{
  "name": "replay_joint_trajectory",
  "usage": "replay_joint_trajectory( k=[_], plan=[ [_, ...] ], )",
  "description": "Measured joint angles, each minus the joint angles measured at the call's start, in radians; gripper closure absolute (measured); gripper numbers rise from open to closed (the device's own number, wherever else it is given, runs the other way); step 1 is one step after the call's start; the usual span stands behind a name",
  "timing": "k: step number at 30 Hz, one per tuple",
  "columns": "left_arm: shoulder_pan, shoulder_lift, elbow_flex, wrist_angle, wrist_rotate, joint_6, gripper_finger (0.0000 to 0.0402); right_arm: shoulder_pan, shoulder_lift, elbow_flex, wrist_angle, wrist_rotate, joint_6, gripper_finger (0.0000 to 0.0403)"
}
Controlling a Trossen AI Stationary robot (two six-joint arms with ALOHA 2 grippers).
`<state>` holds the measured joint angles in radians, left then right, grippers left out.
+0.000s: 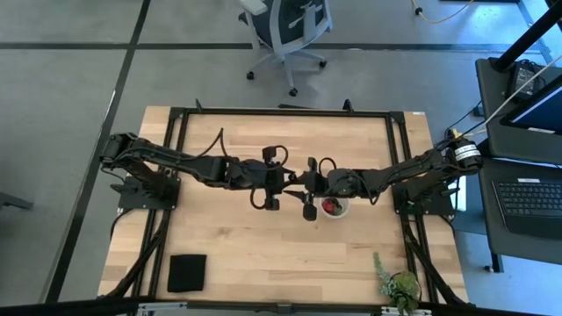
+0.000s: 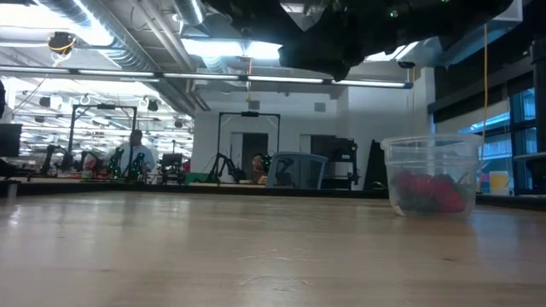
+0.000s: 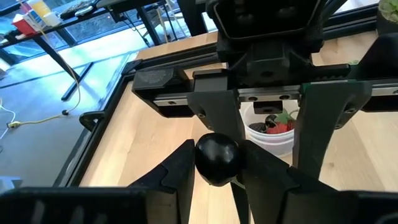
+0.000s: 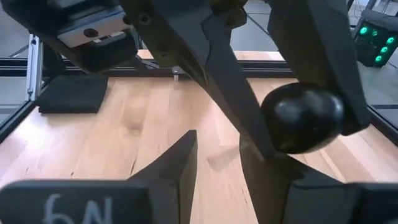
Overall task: Pick and placing Produce into tupperware
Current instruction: Put the black cherry into the transparent bucket
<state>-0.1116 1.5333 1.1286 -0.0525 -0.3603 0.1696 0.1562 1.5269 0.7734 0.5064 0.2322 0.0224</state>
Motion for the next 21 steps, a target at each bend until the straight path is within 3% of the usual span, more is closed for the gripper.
replay_joint_trajectory(
  k=[11, 21],
  plan=[
    [0.0, 0.0, 0.001, 0.001, 0.0, 0.01, 0.0292, 0.001, 0.0, 0.0, 0.007, 0.0, -0.001, 0.0285],
    [-0.001, 0.0, 0.001, -0.003, 0.006, 0.017, 0.0293, 0.0, 0.0, 0.0, 0.007, 0.005, -0.005, 0.0367]
  ],
)
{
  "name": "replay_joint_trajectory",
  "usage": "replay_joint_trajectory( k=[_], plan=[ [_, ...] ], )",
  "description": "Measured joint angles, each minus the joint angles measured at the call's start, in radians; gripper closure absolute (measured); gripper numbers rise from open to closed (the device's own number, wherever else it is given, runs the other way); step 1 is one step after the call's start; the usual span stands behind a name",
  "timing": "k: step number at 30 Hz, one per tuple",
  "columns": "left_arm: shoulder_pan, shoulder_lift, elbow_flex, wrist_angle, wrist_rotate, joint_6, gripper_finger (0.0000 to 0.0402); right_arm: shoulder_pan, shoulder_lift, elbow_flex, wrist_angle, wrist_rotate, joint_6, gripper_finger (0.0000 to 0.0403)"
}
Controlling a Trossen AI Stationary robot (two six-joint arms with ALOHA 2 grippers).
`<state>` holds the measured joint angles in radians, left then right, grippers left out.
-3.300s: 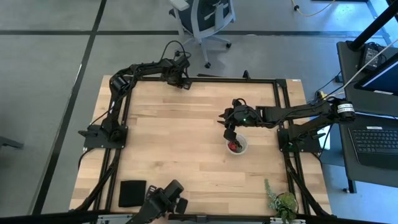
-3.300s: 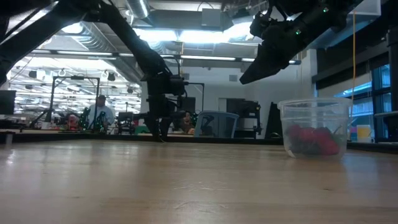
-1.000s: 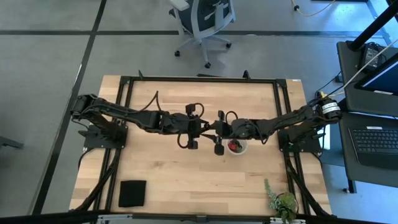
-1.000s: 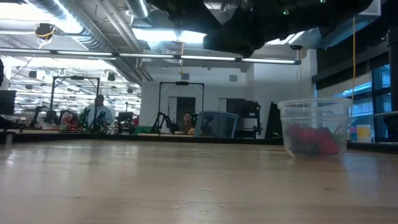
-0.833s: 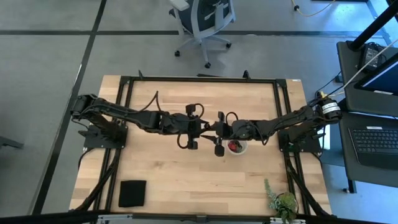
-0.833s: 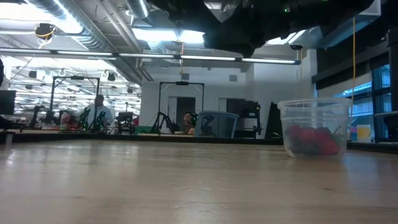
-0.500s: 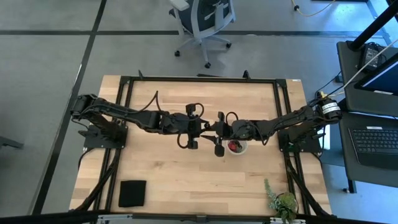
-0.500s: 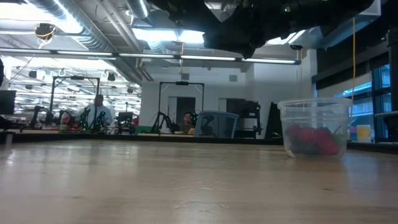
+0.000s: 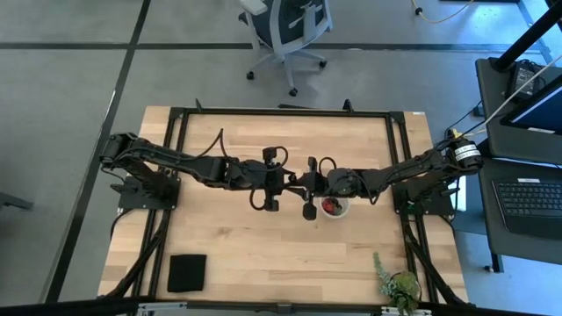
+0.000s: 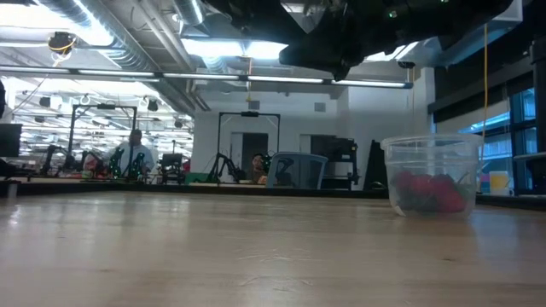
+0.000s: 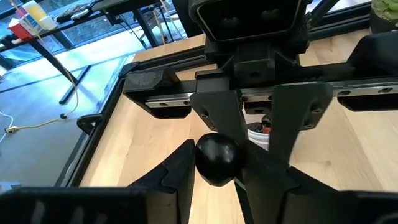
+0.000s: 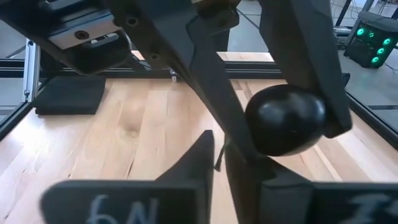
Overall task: Pick and placing Produce into tupperware
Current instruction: Put the black cherry into the transparent bucket
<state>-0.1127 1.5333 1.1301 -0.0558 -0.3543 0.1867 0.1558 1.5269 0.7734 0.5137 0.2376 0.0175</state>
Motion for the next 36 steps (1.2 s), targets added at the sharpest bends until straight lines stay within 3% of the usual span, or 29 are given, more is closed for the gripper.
replay_joint_trajectory(
  k=[4, 9, 20, 30, 36],
  plan=[
    [0.0, 0.0, 0.0, -0.001, 0.0, 0.0, 0.0292, 0.0, 0.0, 0.0, 0.0, 0.001, -0.01, 0.0395],
    [0.0, 0.0, 0.0, -0.002, 0.0, 0.0, 0.0291, 0.0, 0.0, 0.0, -0.002, 0.006, -0.026, 0.0397],
    [-0.005, 0.0, 0.0, -0.005, -0.005, -0.001, 0.0245, 0.001, 0.0, 0.0, -0.008, 0.005, -0.024, 0.0401],
    [-0.005, -0.012, 0.0, -0.003, 0.007, -0.02, 0.0154, 0.0, -0.001, 0.0, -0.034, 0.006, -0.02, 0.0401],
    [-0.008, -0.118, 0.0, -0.004, 0.0, -0.019, 0.0142, 0.0, -0.001, 0.0, -0.082, 0.006, 0.002, 0.0402]
  ],
)
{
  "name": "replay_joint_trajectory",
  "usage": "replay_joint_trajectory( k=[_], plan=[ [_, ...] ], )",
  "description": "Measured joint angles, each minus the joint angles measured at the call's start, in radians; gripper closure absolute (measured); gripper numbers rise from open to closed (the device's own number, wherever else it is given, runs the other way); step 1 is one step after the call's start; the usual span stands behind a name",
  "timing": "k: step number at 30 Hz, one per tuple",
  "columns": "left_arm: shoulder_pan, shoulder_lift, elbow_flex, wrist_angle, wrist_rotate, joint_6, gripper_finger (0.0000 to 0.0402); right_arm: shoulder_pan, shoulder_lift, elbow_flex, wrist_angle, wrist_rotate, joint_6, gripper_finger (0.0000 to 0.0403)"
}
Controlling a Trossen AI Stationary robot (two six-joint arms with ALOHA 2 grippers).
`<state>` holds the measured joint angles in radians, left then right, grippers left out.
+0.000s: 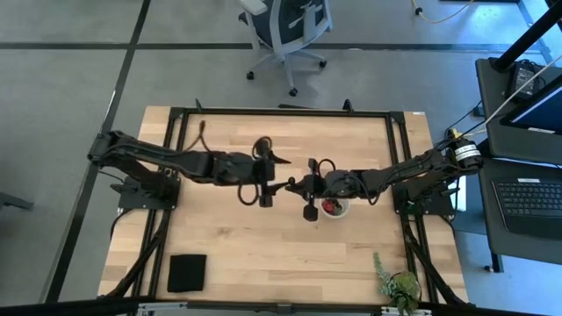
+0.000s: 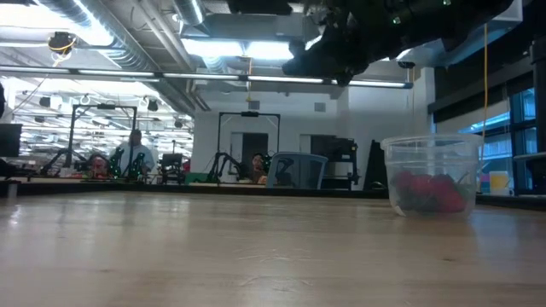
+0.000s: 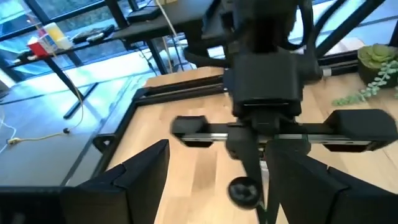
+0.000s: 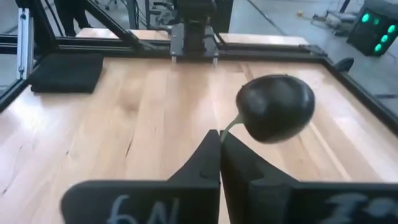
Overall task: Pick and placing Produce into tupperware
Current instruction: Put the black cherry into the transparent bucket
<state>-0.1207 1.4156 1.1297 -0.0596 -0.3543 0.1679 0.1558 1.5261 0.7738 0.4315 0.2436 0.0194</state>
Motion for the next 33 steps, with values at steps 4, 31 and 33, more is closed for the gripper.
replay_joint_trajectory(
  k=[4, 31, 33],
  plan=[
    [0.008, -0.069, 0.001, -0.073, -0.02, -0.018, 0.0142, 0.0, -0.01, 0.0, -0.08, -0.002, 0.032, 0.0402],
    [-0.011, -0.365, -0.58, 0.144, -0.171, -0.327, 0.0142, 0.051, -0.117, 0.285, -1.394, -0.224, 0.559, 0.0403],
    [-0.011, -0.38, -0.615, 0.185, -0.167, -0.327, 0.0142, 0.05, -0.108, 0.274, -1.367, -0.239, 0.564, 0.0403]
  ],
)
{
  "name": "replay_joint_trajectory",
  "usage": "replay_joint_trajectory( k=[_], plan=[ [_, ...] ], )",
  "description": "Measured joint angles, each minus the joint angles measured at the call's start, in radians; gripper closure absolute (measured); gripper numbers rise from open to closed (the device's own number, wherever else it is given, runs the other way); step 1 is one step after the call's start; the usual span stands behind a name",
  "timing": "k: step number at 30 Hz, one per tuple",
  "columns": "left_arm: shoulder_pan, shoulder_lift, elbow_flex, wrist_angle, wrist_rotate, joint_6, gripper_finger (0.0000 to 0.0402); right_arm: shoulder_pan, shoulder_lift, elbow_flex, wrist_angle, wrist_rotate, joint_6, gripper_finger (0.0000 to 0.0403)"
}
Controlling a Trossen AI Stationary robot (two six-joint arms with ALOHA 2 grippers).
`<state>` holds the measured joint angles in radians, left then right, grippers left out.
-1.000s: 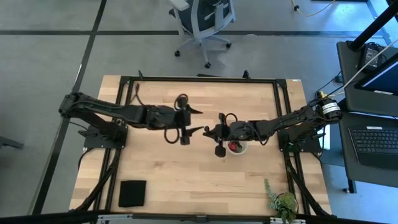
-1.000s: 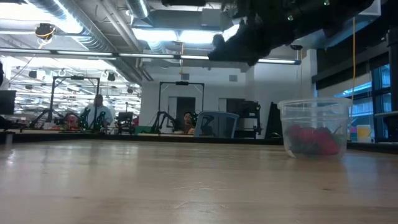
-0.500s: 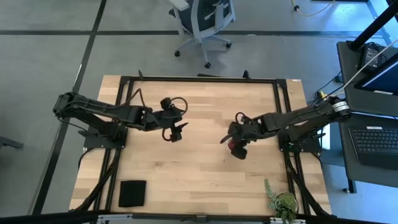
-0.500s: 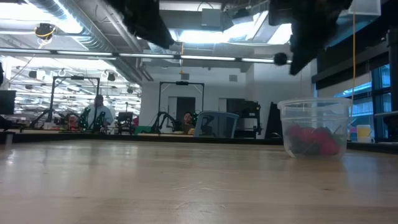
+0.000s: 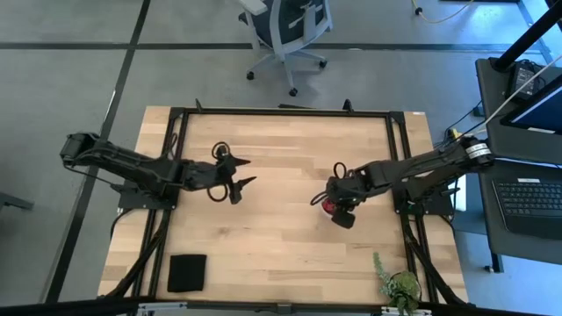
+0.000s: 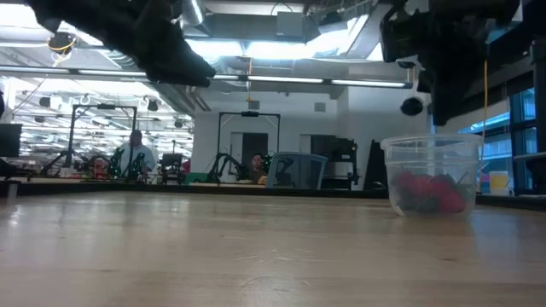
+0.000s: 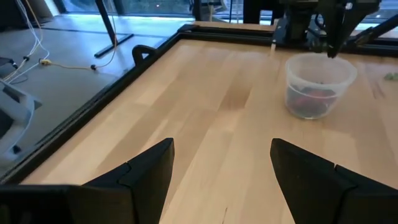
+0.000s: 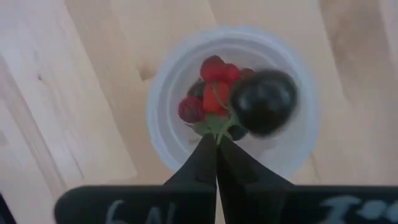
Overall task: Pick and placing Produce into tupperware
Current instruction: Put the black cherry into the transparent bucket
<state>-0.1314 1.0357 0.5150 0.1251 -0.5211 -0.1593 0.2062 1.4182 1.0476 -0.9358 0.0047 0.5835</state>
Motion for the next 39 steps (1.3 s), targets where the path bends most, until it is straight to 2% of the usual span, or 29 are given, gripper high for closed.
replay_joint_trajectory(
  k=[7, 20, 34, 39],
  plan=[
    [0.0, -0.004, -0.059, 0.048, 0.014, -0.006, 0.0142, 0.0, 0.021, -0.04, 0.038, -0.01, 0.024, 0.0403],
    [0.0, -0.004, -0.065, 0.048, 0.014, -0.018, 0.0142, 0.0, 0.021, -0.152, 0.17, -0.018, 0.046, 0.0403],
    [0.0, -0.004, -0.065, 0.044, 0.014, -0.018, 0.0142, -0.024, 0.022, -0.157, 0.185, -0.017, 0.038, 0.0403],
    [0.0, -0.004, -0.065, 0.041, 0.014, -0.022, 0.0142, -0.039, 0.066, -0.157, 0.186, -0.016, 0.014, 0.0403]
  ],
)
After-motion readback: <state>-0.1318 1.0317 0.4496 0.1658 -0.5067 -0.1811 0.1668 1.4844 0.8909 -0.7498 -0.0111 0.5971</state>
